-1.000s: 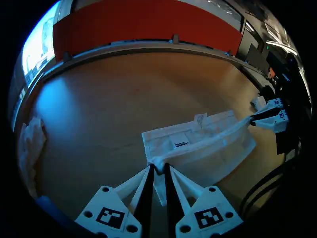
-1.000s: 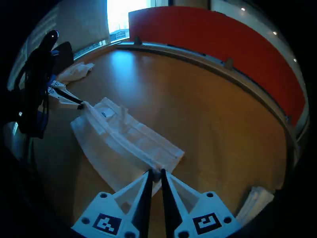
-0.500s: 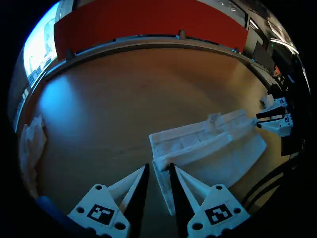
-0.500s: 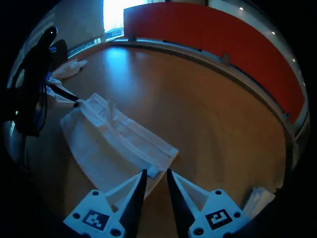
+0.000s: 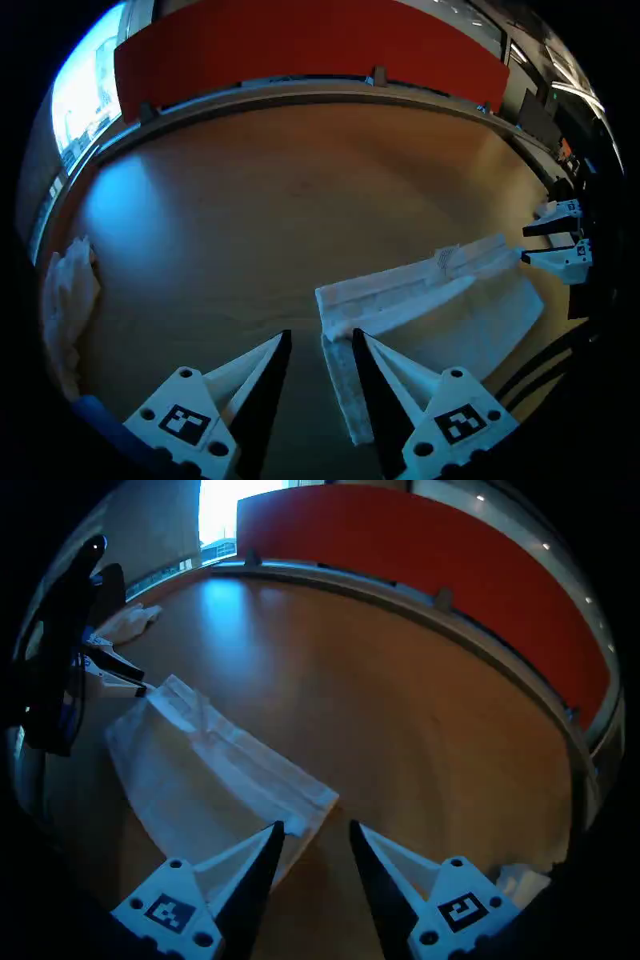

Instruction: Fold towel

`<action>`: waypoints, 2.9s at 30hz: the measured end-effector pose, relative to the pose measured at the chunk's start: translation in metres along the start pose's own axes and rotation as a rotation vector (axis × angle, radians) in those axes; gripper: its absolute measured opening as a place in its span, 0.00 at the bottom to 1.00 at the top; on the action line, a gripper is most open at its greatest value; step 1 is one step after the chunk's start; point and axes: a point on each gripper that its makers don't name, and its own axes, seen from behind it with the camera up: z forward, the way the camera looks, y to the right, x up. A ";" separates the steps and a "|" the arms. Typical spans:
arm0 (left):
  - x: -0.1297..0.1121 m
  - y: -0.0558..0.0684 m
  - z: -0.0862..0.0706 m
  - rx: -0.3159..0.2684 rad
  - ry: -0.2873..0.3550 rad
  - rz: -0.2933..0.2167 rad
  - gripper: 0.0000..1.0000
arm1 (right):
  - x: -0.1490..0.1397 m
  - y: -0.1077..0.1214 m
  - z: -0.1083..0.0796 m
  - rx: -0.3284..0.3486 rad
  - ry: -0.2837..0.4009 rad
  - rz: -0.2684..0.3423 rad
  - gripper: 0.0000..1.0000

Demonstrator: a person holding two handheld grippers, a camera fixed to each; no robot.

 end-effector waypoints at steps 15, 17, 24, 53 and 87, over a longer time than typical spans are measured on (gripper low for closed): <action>0.008 -0.007 -0.007 0.021 0.023 0.010 0.97 | 0.006 0.004 -0.011 -0.013 0.032 0.015 0.92; 0.007 -0.006 -0.010 0.017 0.025 0.006 0.97 | 0.006 0.003 -0.014 -0.011 0.036 0.017 0.92; 0.001 -0.003 -0.020 0.016 0.027 0.005 0.97 | 0.000 -0.005 -0.028 -0.008 0.046 0.019 0.92; -0.049 0.003 -0.065 0.021 0.022 -0.051 0.97 | -0.038 -0.031 -0.064 -0.002 0.040 0.033 0.92; -0.088 -0.009 -0.122 0.072 0.034 -0.122 0.97 | -0.055 -0.057 -0.047 0.124 -0.009 -0.117 0.80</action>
